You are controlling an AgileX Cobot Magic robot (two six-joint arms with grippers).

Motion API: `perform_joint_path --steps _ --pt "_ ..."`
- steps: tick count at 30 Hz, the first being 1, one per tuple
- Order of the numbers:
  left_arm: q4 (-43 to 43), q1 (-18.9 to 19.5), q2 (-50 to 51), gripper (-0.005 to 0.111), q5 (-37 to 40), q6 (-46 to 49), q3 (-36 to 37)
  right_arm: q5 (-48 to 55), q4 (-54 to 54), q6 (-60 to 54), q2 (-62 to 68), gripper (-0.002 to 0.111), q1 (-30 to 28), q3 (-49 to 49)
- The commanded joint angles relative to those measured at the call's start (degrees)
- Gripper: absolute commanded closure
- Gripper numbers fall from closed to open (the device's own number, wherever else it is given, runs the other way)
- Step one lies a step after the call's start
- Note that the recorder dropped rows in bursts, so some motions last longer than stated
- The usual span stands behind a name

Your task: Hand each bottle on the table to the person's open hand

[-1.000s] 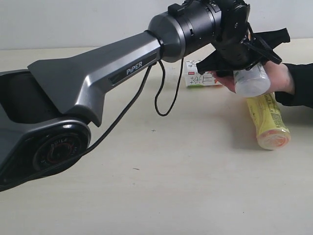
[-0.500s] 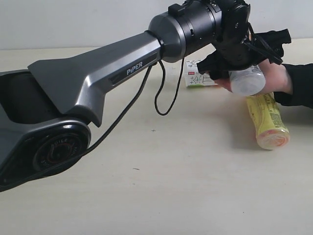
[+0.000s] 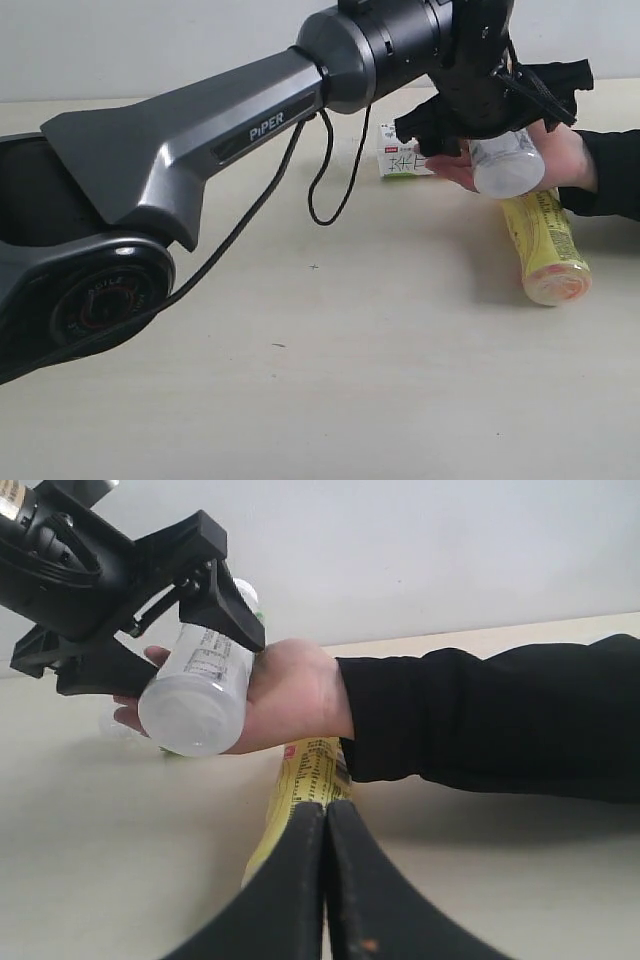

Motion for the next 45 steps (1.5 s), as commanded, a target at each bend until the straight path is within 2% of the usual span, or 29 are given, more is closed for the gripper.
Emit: perform_joint_path --steps 1,10,17,19,22,27,29,33,37,41,42,43,45 --pt "1.33 -0.18 -2.05 0.021 2.24 0.72 -0.5 -0.32 0.19 -0.08 -0.23 0.108 -0.25 0.24" --pt "2.28 -0.3 -5.88 0.021 7.56 7.49 -0.5 -0.32 0.19 -0.08 -0.23 0.108 -0.25 0.24" --pt "1.81 -1.93 -11.57 0.022 10.31 22.12 -0.5 -0.32 0.19 -0.08 -0.23 0.108 -0.25 0.24" --pt "1.81 -2.68 -13.27 0.025 12.14 24.76 -0.5 -0.32 0.19 -0.08 -0.23 0.108 -0.25 0.24" --pt "1.81 -4.06 -15.75 0.047 16.37 28.22 -0.5 -0.32 0.19 -0.08 -0.23 0.108 -0.25 0.24" --pt "3.04 -5.84 -19.71 0.103 17.25 29.42 -0.03 -0.32 0.19 -0.08 -0.23 0.108 -0.25 0.24" --pt "2.23 -6.5 -21.81 0.106 17.25 29.65 1.01 -0.32 0.19 -0.08 -0.23 0.108 -0.25 0.24" --pt "2.35 -10.71 -27.94 0.107 17.25 33.63 3.4 -0.32 0.19 -0.08 -0.23 0.108 -0.25 0.24" --pt "6.77 -15.95 -36.08 0.107 17.25 33.61 12.0 -0.32 0.19 -0.08 -0.23 0.108 -0.25 0.24" --pt "19.48 -21.96 -51.28 0.107 17.25 27.87 28.84 -0.32 0.19 -0.08 -0.23 0.108 -0.25 0.24" --pt "20.77 -22.49 -54.23 0.107 17.25 26.66 32.01 -0.32 0.19 -0.08 -0.23 0.108 -0.25 0.24" --pt "21.89 -23.12 -59.77 0.107 17.25 25.25 38.88 -0.32 0.19 -0.08 -0.23 0.108 -0.25 0.24" --pt "22.01 -23.12 -65.91 0.107 13.38 24.24 46.05 -0.32 0.19 -0.08 -0.23 0.108 -0.25 0.24"
